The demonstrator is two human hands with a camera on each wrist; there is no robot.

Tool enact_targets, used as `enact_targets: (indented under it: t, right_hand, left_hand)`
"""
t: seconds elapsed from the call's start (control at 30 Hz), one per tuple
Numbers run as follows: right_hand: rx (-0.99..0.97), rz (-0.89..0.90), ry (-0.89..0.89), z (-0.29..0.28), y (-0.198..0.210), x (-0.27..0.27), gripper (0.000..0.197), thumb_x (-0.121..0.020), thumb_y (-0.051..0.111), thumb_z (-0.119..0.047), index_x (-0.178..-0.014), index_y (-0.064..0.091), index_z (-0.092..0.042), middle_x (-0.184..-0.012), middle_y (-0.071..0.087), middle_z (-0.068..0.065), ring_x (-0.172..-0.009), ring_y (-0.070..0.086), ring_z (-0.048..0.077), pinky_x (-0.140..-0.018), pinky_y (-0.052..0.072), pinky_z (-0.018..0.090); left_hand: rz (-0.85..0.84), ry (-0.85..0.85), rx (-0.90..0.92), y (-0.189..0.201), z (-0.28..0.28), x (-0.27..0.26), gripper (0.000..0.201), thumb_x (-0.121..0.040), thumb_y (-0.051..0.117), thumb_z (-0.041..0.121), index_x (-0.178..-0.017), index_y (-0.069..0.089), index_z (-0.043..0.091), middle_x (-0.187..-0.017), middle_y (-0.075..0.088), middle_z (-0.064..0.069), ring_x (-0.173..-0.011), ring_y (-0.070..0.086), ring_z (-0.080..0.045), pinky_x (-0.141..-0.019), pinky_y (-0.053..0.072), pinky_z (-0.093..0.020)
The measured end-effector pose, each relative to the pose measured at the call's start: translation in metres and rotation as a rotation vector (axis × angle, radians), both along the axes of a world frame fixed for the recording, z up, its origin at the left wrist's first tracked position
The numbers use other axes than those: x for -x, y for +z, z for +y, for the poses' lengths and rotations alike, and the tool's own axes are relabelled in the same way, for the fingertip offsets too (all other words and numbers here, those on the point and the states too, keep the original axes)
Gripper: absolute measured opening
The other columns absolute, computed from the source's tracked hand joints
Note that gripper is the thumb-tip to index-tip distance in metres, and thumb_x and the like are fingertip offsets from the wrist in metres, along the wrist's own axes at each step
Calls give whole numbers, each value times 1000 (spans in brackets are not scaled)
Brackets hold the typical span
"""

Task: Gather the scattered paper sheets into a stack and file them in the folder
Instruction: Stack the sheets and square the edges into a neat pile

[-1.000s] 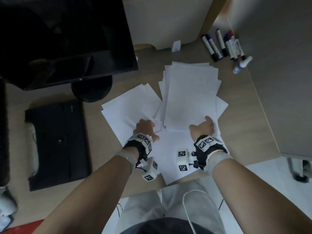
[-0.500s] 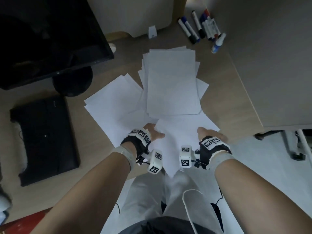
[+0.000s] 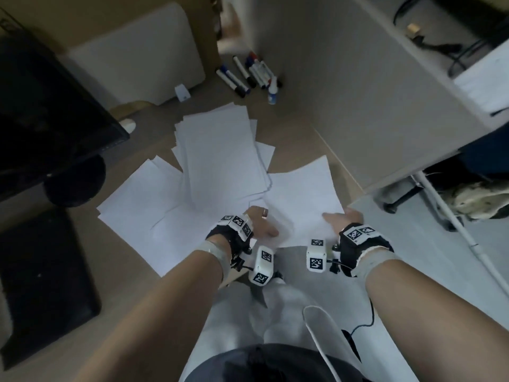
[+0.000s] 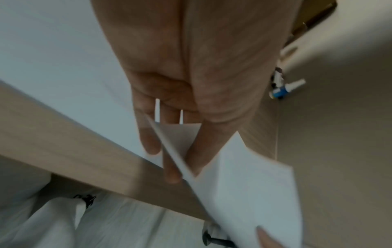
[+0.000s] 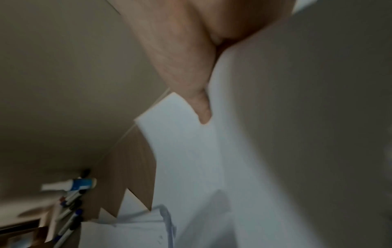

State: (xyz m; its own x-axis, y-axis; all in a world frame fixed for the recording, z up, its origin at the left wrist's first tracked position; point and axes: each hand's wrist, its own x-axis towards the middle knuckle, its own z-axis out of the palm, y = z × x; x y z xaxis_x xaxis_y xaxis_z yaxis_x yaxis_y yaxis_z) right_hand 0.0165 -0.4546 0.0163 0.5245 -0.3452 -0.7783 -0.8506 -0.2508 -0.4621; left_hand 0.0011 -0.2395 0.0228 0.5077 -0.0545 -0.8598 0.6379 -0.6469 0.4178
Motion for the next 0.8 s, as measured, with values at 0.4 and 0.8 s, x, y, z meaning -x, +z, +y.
enact_targets:
  t: [0.4, 0.8]
  right_hand:
    - [24, -442, -109, 53, 53, -68, 27, -83, 72, -31, -105, 69, -16, -97, 71, -7, -88, 68, 17, -77, 54, 26]
    - [194, -84, 388, 225, -13, -140, 41, -97, 42, -11, -138, 45, -8, -137, 51, 15, -124, 49, 31, -99, 40, 34]
  left_hand:
    - [-262, 409, 122, 5, 40, -67, 15, -83, 72, 26, -79, 58, 23, -84, 60, -2, -79, 56, -23, -78, 49, -34]
    - [-69, 599, -148, -32, 209, -100, 82, -81, 72, 36, -146, 30, 10, -147, 37, -17, -131, 43, -35, -107, 39, -46]
